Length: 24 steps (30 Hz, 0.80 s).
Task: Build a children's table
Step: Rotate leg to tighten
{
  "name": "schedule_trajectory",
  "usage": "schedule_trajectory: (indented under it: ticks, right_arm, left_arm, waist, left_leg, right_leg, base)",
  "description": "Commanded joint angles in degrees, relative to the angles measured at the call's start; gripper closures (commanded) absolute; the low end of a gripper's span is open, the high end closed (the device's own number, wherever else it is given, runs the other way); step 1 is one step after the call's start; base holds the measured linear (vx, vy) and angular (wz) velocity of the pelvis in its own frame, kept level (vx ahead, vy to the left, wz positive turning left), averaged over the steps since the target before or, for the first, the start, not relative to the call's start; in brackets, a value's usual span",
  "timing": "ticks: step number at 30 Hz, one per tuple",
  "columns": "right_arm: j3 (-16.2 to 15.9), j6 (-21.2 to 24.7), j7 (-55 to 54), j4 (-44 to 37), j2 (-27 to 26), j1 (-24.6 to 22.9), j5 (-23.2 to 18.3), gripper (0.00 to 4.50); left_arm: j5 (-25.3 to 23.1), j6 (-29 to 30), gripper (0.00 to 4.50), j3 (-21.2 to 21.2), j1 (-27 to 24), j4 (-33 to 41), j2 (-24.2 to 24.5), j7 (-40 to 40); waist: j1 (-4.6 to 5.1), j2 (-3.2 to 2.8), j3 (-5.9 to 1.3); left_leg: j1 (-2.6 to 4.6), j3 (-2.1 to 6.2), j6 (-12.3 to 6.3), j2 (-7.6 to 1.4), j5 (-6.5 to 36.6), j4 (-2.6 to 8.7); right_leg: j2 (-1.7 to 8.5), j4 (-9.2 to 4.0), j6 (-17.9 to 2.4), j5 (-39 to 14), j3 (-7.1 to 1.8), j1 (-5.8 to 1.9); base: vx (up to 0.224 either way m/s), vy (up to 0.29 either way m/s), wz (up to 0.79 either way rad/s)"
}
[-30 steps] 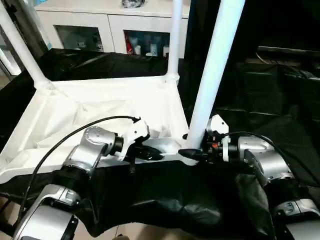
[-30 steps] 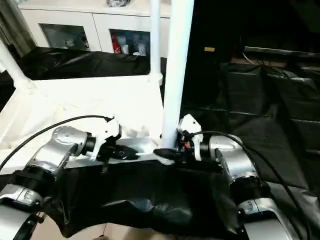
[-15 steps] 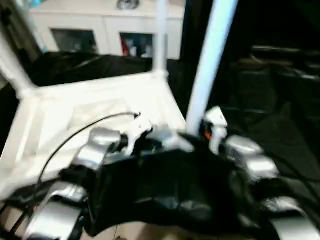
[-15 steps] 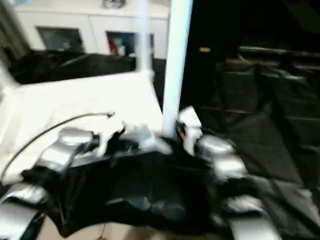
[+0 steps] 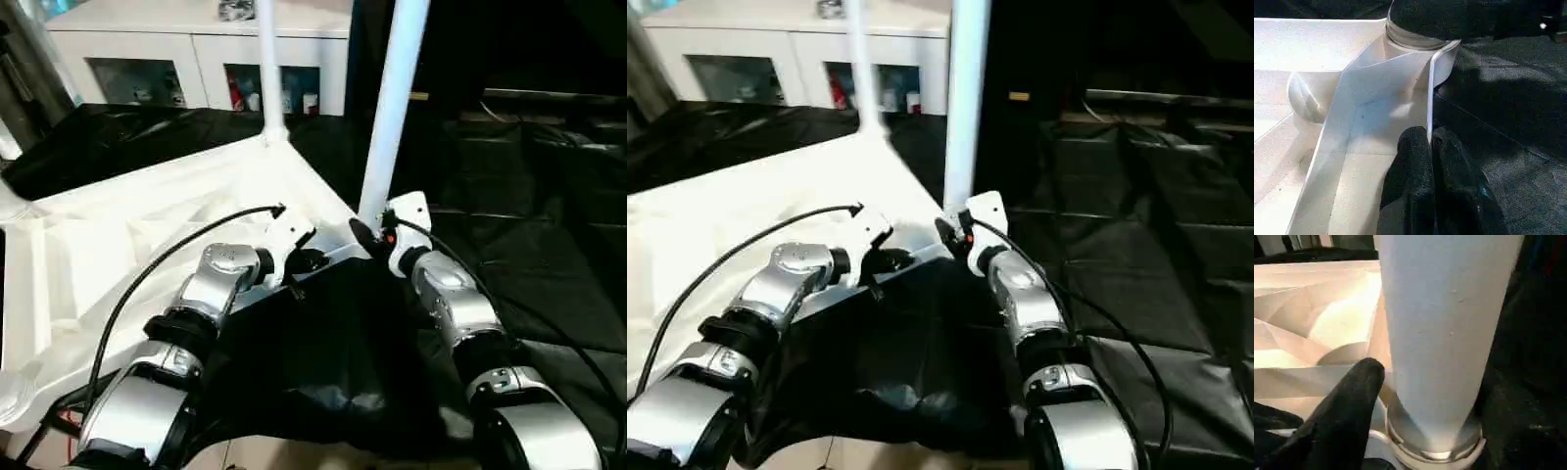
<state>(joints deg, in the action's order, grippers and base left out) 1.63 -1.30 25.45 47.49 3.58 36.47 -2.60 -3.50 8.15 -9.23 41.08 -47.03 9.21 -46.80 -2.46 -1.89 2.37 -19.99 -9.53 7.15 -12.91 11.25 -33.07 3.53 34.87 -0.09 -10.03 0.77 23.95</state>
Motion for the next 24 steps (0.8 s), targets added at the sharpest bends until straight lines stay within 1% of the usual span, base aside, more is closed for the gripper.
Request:
schedule_trajectory:
  ticks: [1, 2, 3, 4, 7, 8, 10, 11, 13, 14, 16, 17, 18, 19, 20, 21, 22, 23, 24]
  right_arm:
    - [-7.27, 2.04, 8.89, 1.37, -3.47, -2.32, 0.96, 1.11]
    - [-8.02, 1.28, 11.28, 0.61, -1.94, -2.64, 1.40, 1.08]
    - [-8.02, 1.28, 11.28, 0.61, -1.94, -2.64, 1.40, 1.07]
    - [-8.01, 0.77, 13.07, 0.27, -0.93, -2.79, 1.59, 1.07]
    - [-7.95, 0.78, 17.06, -1.34, 1.40, -3.34, 1.11, 1.07]
    - [-8.40, 0.35, 19.08, -2.42, 3.20, -3.88, 1.19, 1.07]
    - [-8.57, 0.02, 19.60, -2.70, 3.94, -4.05, 1.31, 1.07]
    - [-8.69, 0.41, 22.42, -3.93, 6.03, -4.66, 0.78, 1.07]
    - [-8.83, 1.13, 25.56, -5.40, 7.78, -5.36, 0.23, 1.07]
    - [-8.95, 1.43, 26.59, -5.93, 8.32, -5.61, 0.04, 1.07]
    - [-9.71, 2.48, 30.98, -8.65, 10.42, -6.86, -0.86, 1.07]
    - [-9.84, 3.14, 32.99, -9.81, 11.29, -7.34, -1.25, 1.07]
    - [-9.88, 3.30, 33.54, -10.11, 11.57, -7.44, -1.36, 1.07]
    - [-10.18, 3.68, 35.71, -11.26, 12.72, -7.84, -1.71, 1.07]
    - [-10.41, 3.83, 37.15, -12.07, 13.48, -8.15, -1.87, 1.07]
    - [-10.44, 3.84, 37.27, -12.14, 13.55, -8.18, -1.88, 1.07]
    - [-10.77, 4.61, 39.40, -13.35, 14.54, -8.57, -2.55, 1.07]
    - [-10.97, 5.19, 40.31, -13.97, 14.95, -8.73, -3.02, 1.07]
    - [-11.14, 5.58, 41.14, -14.45, 15.25, -8.85, -3.34, 1.07]
  left_arm:
    - [2.34, -3.16, 4.50, -0.14, 0.92, 2.43, -1.83, 0.27]
    - [2.37, -3.70, 4.50, -0.49, 0.31, 2.97, -1.06, -1.43]
    - [2.37, -3.70, 4.50, -0.49, 0.31, 2.97, -1.06, -1.43]
    - [2.33, -3.93, 4.50, -0.51, -0.11, 3.41, -0.63, -2.56]
    - [2.48, -4.21, 4.50, -0.67, -0.96, 4.57, 0.36, -5.12]
    - [2.53, -4.25, 4.50, -0.83, -1.53, 5.25, 1.12, -6.39]
    - [2.59, -4.21, 4.50, -0.89, -1.70, 5.50, 1.39, -6.89]
    - [3.01, -4.58, 4.50, -1.25, -2.22, 6.42, 2.12, -9.07]
    - [3.83, -4.70, 4.50, -1.54, -2.86, 7.61, 2.89, -11.92]
    - [4.10, -4.74, 4.50, -1.65, -3.07, 8.01, 3.14, -12.89]
    - [5.07, -4.76, 4.50, -2.11, -3.90, 9.75, 3.99, -16.41]
    - [5.48, -4.66, 4.50, -2.31, -4.34, 10.71, 4.39, -18.18]
    - [5.53, -4.65, 4.50, -2.43, -4.43, 10.92, 4.53, -18.70]
    - [5.52, -4.78, 4.50, -3.05, -4.80, 11.62, 5.23, -20.65]
    - [5.42, -4.88, 4.50, -3.48, -5.05, 12.09, 5.76, -21.83]
    - [5.41, -4.89, 4.50, -3.52, -5.08, 12.13, 5.81, -21.92]
    - [5.42, -4.55, 4.50, -4.07, -5.48, 12.93, 6.68, -23.77]
    - [5.43, -4.35, 4.50, -4.23, -5.65, 13.30, 7.03, -24.52]
    - [5.38, -4.26, 4.50, -4.44, -5.78, 13.51, 7.43, -25.30]
  waist:
    - [-0.14, 0.60, -3.15]
    - [-0.16, 0.62, -3.15]
    - [-0.16, 0.64, -3.21]
    - [-0.13, 0.66, -3.22]
    - [-0.11, 0.67, -3.21]
    - [-0.07, 1.24, -3.17]
    - [-0.13, 0.97, -3.12]
    - [-0.19, 0.97, -3.10]
    - [-0.22, 1.00, -3.04]
    - [-0.30, 0.99, -3.12]
    - [-0.54, 1.02, -3.13]
    - [-0.78, 0.93, -3.16]
    - [-0.84, 0.92, -3.17]
    - [-0.90, 0.47, -3.17]
    - [-1.04, 0.71, -3.16]
    - [-1.08, 0.70, -3.20]
    - [-1.23, 0.35, -3.21]
    - [-1.34, 0.59, -3.19]
    - [-1.35, 0.55, -3.15]
  left_leg:
    - [-0.56, -0.88, -2.84, 1.00, 11.12, 3.53]
    - [-0.50, -0.90, -2.97, 0.95, 11.20, 3.52]
    - [-0.64, -0.85, -3.12, 0.93, 10.83, 3.49]
    - [-0.68, -0.89, -3.24, 0.94, 10.53, 3.46]
    - [-0.59, -0.92, -3.71, 0.92, 10.37, 3.40]
    - [-0.69, -0.99, -4.01, 0.85, 10.56, 3.40]
    - [-0.63, -0.95, -4.10, 0.75, 10.65, 3.46]
    - [-0.57, -0.94, -4.05, 0.79, 10.66, 3.46]
    - [-0.55, -0.95, -4.23, 0.71, 10.94, 3.47]
    - [-0.57, -1.02, -4.46, 0.65, 10.70, 3.37]
    - [-0.60, -0.99, -4.58, 0.65, 9.96, 3.39]
    - [-0.61, -1.04, -4.89, 0.45, 9.77, 3.37]
    - [-0.55, -1.12, -4.92, 0.45, 9.61, 3.30]
    - [-0.49, -1.10, -4.85, 0.47, 9.63, 3.29]
    - [-0.46, -1.12, -4.84, 0.43, 9.80, 3.33]
    - [-0.42, -1.15, -4.83, 0.38, 9.94, 3.30]
    - [-0.32, -1.21, -4.68, 0.33, 10.17, 3.28]
    - [-0.46, -1.15, -4.70, 0.33, 9.53, 3.34]
    - [-0.46, -1.16, -4.69, 0.32, 9.82, 3.35]
  right_leg:
    - [2.39, -4.55, -12.56, -11.81, -0.98, -3.50]
    - [2.41, -4.59, -12.57, -11.76, -0.99, -3.47]
    - [2.41, -4.45, -12.76, -10.91, -0.96, -3.65]
    - [2.41, -4.39, -12.86, -10.31, -0.99, -3.64]
    - [2.38, -4.40, -13.47, -9.75, -0.95, -3.64]
    - [2.38, -4.44, -13.51, -9.86, -0.96, -3.70]
    - [2.48, -4.42, -13.36, -10.85, -0.97, -3.56]
    - [2.42, -4.48, -13.23, -11.46, -0.96, -3.58]
    - [2.41, -4.52, -13.35, -11.57, -0.95, -3.55]
    - [2.40, -4.42, -13.51, -10.86, -1.01, -3.50]
    - [2.34, -4.28, -13.73, -9.69, -0.94, -3.67]
    - [2.32, -4.11, -14.05, -8.77, -0.91, -3.60]
    - [2.31, -4.11, -14.19, -8.45, -0.92, -3.50]
    - [2.29, -4.06, -14.35, -8.19, -0.92, -3.47]
    - [2.23, -4.11, -14.42, -8.12, -0.86, -3.51]
    - [2.27, -4.06, -14.60, -7.97, -0.89, -3.48]
    - [2.32, -4.03, -14.99, -7.74, -0.90, -3.28]
    - [2.22, -3.88, -15.15, -6.41, -0.85, -3.48]
    - [2.24, -3.93, -15.06, -6.75, -0.81, -3.43]
  base:
    - [0.000, 0.000, 0.00]
    - [0.000, 0.000, 0.00]
    - [0.000, 0.000, 0.00]
    - [0.000, 0.000, 0.00]
    - [0.000, 0.000, 0.00]
    - [0.000, 0.000, 0.00]
    - [0.000, 0.000, 0.00]
    - [0.000, 0.000, 0.00]
    - [0.000, 0.000, 0.00]
    - [0.000, 0.000, 0.00]
    - [0.000, 0.000, 0.00]
    - [0.000, 0.000, 0.00]
    - [0.000, 0.000, 0.00]
    - [0.000, 0.000, 0.00]
    - [0.000, 0.000, 0.00]
    - [0.000, 0.000, 0.00]
    - [0.000, 0.000, 0.00]
    - [0.000, 0.000, 0.00]
    - [0.000, 0.000, 0.00]
